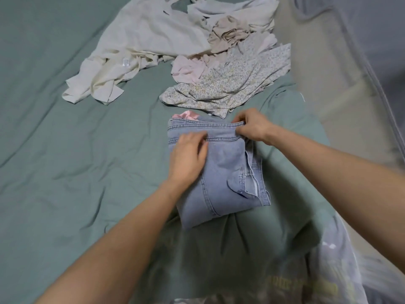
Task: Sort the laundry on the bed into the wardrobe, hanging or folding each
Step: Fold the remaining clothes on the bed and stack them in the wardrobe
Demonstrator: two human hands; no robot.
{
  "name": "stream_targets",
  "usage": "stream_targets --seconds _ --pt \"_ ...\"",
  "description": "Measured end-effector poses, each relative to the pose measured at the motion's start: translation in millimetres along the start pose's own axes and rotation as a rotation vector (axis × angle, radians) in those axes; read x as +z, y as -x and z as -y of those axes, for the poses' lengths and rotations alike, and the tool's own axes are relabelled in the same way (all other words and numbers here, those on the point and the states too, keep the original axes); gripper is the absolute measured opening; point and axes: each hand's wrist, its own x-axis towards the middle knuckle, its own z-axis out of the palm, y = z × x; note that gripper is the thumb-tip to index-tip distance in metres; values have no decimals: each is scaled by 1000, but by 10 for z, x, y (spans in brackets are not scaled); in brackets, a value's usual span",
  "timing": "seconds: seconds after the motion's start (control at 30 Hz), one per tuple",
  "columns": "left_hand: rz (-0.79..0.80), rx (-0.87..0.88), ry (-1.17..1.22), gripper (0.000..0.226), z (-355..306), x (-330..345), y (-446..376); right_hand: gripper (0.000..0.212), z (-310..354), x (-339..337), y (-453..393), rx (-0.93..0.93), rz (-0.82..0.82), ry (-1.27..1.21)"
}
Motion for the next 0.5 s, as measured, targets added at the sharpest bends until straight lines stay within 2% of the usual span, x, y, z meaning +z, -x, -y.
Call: stream_targets --seconds 0.07,0.23,0.37,0.5 --pt "-77 4 -98 44 102 -39 -169 24 -29 26 -22 -49 -54 76" --pt "238 50 -362 72 254 -36 -555 25 -123 180 75 -45 -287 92" --pt "332 74 -482 76 303 -34 -750 58 -162 360 270 49 -304 230" --pt "365 136 -408 73 319 -80 -844 57 -196 301 148 265 -237 129"
